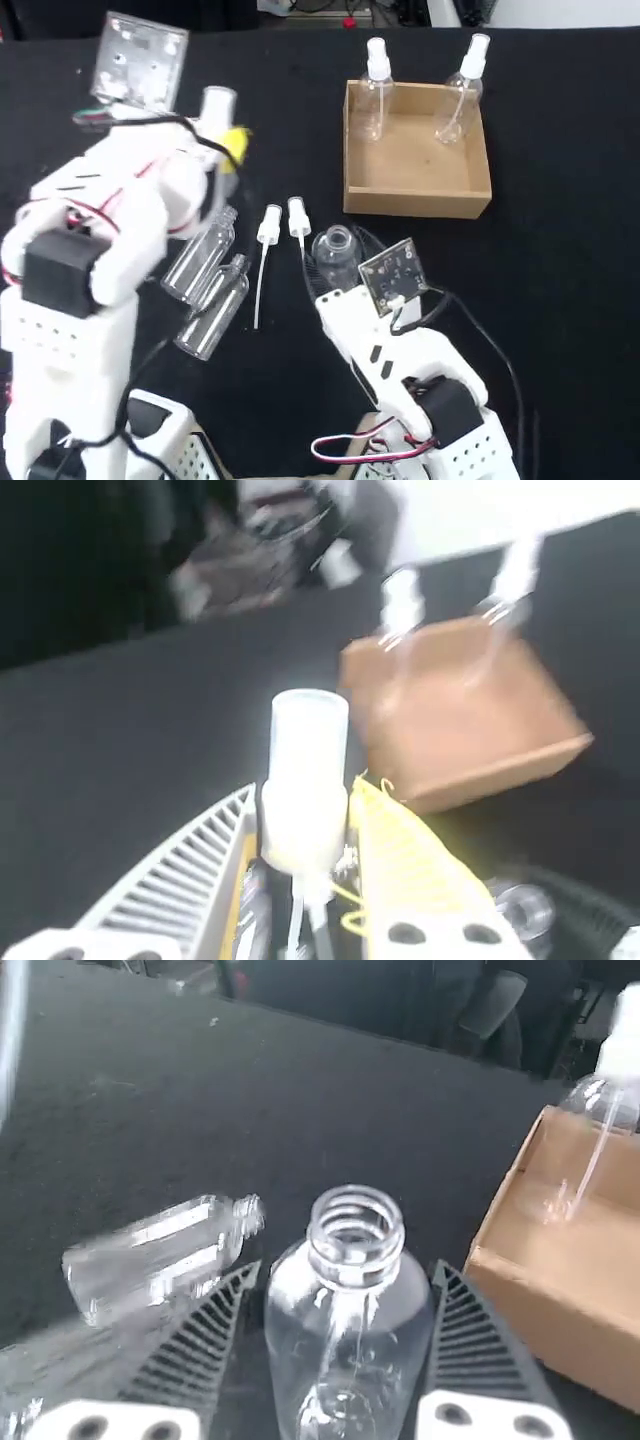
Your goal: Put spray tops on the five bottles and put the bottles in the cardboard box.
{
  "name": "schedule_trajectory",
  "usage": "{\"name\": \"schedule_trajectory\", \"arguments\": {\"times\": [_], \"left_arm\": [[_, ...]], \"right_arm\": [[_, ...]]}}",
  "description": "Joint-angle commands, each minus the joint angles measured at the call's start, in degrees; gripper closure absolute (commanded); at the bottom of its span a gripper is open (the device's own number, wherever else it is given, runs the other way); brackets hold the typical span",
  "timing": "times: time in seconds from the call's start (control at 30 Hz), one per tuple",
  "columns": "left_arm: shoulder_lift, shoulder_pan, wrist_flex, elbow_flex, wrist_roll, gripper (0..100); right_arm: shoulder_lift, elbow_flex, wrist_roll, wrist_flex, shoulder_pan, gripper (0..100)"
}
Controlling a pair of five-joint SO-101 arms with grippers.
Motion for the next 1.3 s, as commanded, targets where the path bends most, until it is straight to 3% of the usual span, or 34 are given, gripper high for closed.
{"name": "schedule_trajectory", "arguments": {"times": [0.0, 0.37, 0.67, 0.97, 1.27], "left_arm": [[-4.04, 4.97, -6.77, 1.19, 6.77, 86], [-9.93, 14.55, -26.2, 14.99, 8.79, 86], [-13.36, 15.16, -39.03, 23.96, 8.97, 86], [-18.2, 15.34, -36.84, 24.13, 9.05, 86], [-21.1, 19.74, -34.99, 27.21, 8.97, 86]], "right_arm": [[0.48, 0.48, -0.53, -4.31, -1.14, 80.7], [0.48, 0.84, -0.18, -4.13, -6.68, 80.7], [0.57, 0.92, -0.18, -4.13, -6.68, 80.7], [0.57, 0.92, -0.18, -4.13, -6.59, 80.7], [0.57, 0.92, -0.18, -4.13, -6.59, 80.7]]}}
